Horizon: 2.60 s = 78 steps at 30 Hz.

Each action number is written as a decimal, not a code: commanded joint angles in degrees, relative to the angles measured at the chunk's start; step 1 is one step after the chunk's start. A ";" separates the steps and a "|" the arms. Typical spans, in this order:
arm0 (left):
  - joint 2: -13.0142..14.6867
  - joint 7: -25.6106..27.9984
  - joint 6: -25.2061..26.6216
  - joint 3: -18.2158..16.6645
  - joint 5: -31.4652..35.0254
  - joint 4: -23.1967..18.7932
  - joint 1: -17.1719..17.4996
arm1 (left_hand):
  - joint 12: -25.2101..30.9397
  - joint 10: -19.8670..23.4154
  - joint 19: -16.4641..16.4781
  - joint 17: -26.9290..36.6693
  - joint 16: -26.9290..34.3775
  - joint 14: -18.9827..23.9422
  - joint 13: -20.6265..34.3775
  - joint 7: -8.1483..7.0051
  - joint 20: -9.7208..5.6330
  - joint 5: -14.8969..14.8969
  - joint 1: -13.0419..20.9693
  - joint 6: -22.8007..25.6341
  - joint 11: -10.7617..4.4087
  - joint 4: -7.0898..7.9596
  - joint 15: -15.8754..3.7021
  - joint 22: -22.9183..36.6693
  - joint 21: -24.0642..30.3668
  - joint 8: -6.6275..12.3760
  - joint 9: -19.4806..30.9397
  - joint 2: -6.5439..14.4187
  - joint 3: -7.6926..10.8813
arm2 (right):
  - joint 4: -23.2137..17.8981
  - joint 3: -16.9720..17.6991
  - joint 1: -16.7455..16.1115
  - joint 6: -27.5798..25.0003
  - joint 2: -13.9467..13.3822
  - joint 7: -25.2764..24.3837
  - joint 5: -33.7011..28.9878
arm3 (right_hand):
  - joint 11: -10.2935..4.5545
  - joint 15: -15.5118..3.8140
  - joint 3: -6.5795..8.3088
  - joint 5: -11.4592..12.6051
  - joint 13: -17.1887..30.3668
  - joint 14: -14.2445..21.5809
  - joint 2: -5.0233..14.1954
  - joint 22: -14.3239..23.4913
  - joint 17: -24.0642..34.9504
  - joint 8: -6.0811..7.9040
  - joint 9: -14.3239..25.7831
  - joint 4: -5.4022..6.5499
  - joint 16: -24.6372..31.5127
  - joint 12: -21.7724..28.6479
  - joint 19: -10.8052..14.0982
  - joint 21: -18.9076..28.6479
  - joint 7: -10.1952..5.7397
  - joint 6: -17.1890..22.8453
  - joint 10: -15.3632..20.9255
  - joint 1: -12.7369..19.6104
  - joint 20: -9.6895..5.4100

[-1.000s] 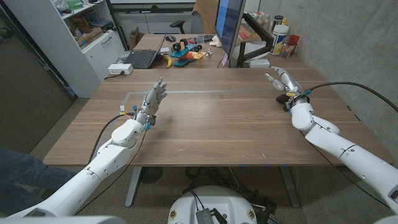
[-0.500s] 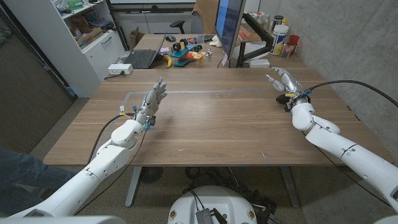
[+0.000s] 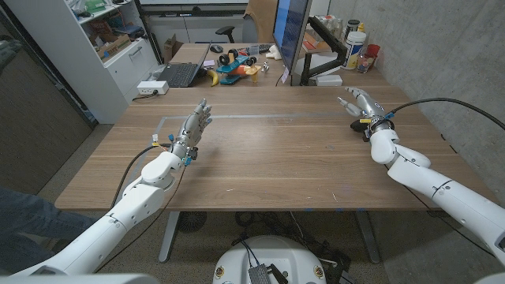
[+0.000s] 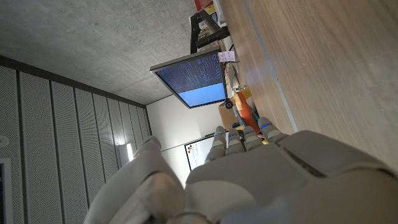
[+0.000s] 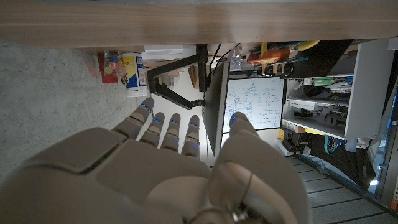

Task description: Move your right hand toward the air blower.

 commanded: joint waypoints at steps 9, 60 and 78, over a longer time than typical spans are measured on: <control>-0.17 0.58 0.19 -0.03 0.07 0.28 -0.09 | 0.02 0.53 -0.02 0.03 0.09 0.42 0.06 0.06 0.33 -0.06 0.20 0.65 0.15 -0.30 0.28 0.32 -0.31 0.11 0.13 0.58 0.00 | 1.41 -2.19 2.49 -3.95 -0.36 1.98 -1.42 | -0.16 0.05 0.23 0.37 0.15 -0.20 -0.03 0.25 -0.08 0.05 -0.03 -0.22 -0.16 -0.07 -0.74 -0.57 0.00 0.29 0.25 -0.56 0.13; 1.36 0.01 1.25 -0.66 -0.86 -1.91 1.21 | 0.07 1.03 1.00 0.04 0.09 0.80 0.11 -0.13 1.78 -0.10 0.15 1.96 0.81 -0.74 0.78 0.38 -1.36 0.22 0.16 0.86 -0.10 | 1.35 -3.56 3.20 -11.81 -2.11 5.27 0.03 | -0.19 0.58 0.34 0.55 0.21 -0.06 0.14 0.27 -0.32 0.15 -0.02 -0.26 -0.10 0.04 -0.15 -1.59 -0.53 1.12 1.20 -1.24 1.81; 1.36 -0.44 1.74 0.04 -0.19 -1.37 0.24 | 0.08 1.15 1.14 0.04 0.07 0.89 0.14 -0.18 1.52 -0.12 0.15 2.17 0.96 -0.87 0.89 0.40 -1.72 0.19 0.16 0.95 -0.11 | 3.51 -4.88 4.44 -11.68 -1.31 5.80 0.59 | -0.14 0.33 0.37 0.56 0.23 0.24 0.12 0.28 -0.38 0.12 -0.01 -0.31 0.01 0.08 -0.10 -1.87 -0.48 1.15 1.45 -1.39 2.12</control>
